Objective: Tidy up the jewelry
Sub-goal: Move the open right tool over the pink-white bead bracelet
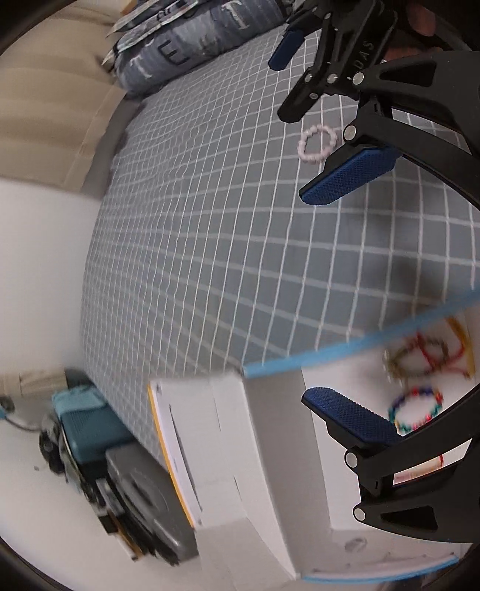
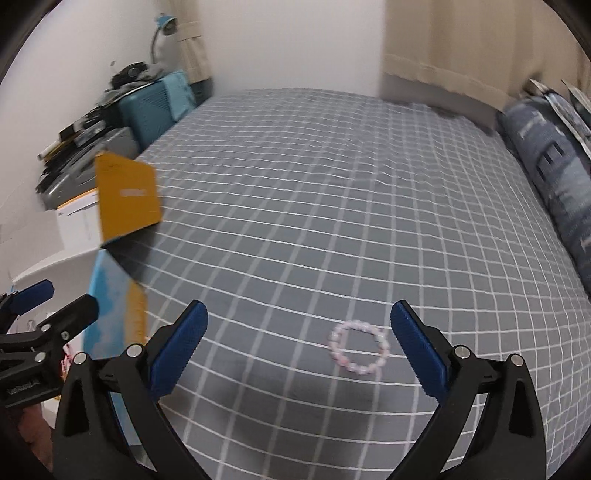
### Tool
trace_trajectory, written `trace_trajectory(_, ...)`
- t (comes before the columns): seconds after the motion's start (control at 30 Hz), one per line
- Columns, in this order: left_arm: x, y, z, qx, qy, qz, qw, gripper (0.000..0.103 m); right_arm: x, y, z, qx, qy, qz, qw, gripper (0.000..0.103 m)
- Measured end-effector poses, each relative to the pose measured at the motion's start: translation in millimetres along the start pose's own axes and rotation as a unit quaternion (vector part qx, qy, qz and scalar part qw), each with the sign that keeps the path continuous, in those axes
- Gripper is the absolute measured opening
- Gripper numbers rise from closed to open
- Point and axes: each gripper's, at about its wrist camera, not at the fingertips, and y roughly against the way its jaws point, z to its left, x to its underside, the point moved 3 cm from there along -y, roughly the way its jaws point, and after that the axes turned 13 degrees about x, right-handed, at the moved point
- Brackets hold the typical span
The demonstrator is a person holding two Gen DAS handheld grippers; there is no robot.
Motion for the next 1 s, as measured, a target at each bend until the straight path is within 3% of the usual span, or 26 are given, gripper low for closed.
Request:
trace_trajectory(0.27,8,-57,-29,0.014,0.007,0.04,0.9991,0.097,14,-33,-38,0.019,-0.018,0.026,0.999,0.096)
trace_trajectory(0.5,22,-96,-37,-0.024,-0.001,0.038,0.999,0.097,32,-75,-54,0.022,-0.031,0.064,0.997,0.095)
trace_trajectory(0.57,25,-106,-41,-0.013,0.0,0.04,0.9991,0.097,38,-88,-57,0.022,-0.035,0.078,0.996,0.095)
trace_trajectory(0.83,41,-147,-44,-0.006,0.003,0.065,0.9978,0.097,56,-118,-65,0.026,-0.037,0.11,0.993,0.089)
trace_trajectory(1.0,48,-167,-43,-0.004,0.001,0.077,0.997,0.097,67,-137,-68,0.02,-0.036,0.137,0.99,0.074)
